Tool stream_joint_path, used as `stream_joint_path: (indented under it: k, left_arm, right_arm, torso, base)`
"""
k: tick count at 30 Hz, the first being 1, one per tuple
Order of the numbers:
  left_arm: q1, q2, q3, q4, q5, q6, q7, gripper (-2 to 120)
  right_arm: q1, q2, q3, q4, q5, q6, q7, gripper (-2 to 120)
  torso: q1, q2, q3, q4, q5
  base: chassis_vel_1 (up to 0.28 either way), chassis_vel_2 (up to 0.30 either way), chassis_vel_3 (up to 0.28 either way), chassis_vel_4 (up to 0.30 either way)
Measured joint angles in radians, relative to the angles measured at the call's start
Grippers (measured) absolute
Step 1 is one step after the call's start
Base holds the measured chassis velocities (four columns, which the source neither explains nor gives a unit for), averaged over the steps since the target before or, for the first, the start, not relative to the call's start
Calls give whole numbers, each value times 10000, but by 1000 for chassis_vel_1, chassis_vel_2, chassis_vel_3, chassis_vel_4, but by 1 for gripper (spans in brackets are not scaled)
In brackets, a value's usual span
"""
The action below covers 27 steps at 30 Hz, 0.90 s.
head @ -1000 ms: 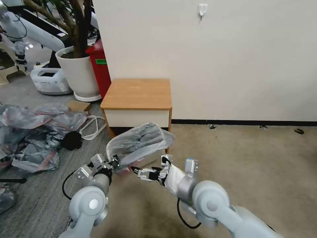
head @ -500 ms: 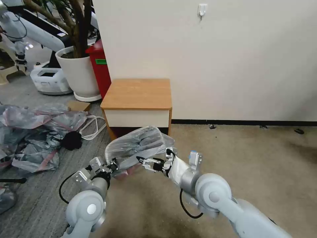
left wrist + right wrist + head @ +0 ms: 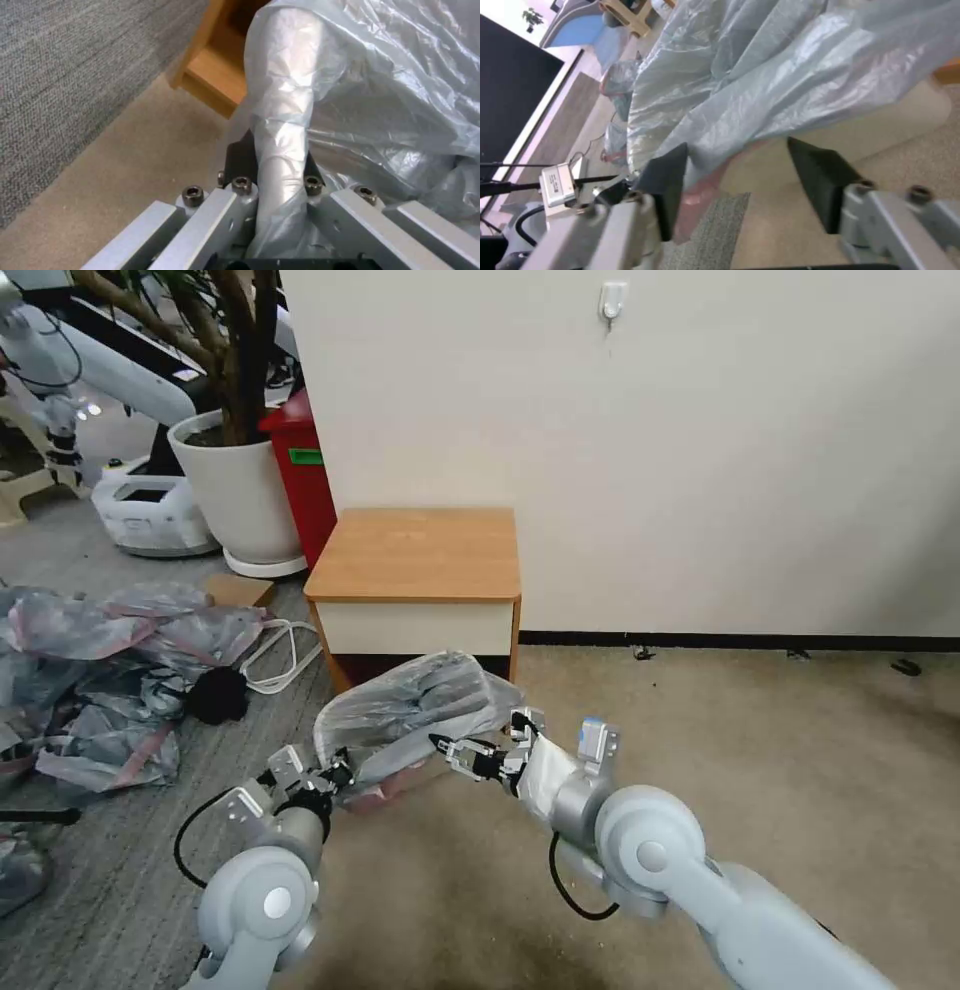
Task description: Pick up the garbage bag from the table and place it over the trash can.
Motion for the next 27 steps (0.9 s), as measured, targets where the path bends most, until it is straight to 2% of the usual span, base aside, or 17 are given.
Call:
stream_joint_path:
  k: [3,4,7,8,10,12,13,27]
  left_arm:
    - [0,-1,2,37,45,-2,9,3]
    - [0,-1,2,37,45,-2,9,3]
    - [-20,-33,6,68,87,-10,19,3]
    - [-20,-33,6,68,87,-10,19,3]
    - [-39,-36,6,115,114,-18,33,3]
    - [-41,-35,4,136,127,-20,37,3]
    - [-50,-33,-7,173,159,-22,40,3]
    - [-293,-103,-8,390,163,-212,45,3]
  right_arm:
    - [-9,-29,9,-1,-16,7,-14,37]
    - [-9,-29,9,-1,-16,7,-14,37]
    - [-2,34,1,-76,-113,95,-25,22]
    - [-2,34,1,-76,-113,95,-25,22]
    - [-45,8,-54,-98,-328,240,-142,11]
    - [-68,-17,-69,-109,-414,275,-204,8]
    - [-107,-61,-100,-113,-531,352,-284,0]
    - [-252,-187,-99,-207,-847,551,-397,0]
  torso:
    - [0,0,0,0,0]
    - [0,0,0,0,0]
    - [0,0,0,0,0]
    - [0,0,0,0,0]
    - [0,0,0,0,0]
    - [0,0,0,0,0]
    - [0,0,0,0,2]
    - [0,0,0,1,-1]
  base:
    - [0,0,0,0]
    - [0,0,0,0]
    - [0,0,0,0]
    - [0,0,0,0]
    - [0,0,0,0]
    - [0,0,0,0]
    - [0,0,0,0]
    - [0,0,0,0]
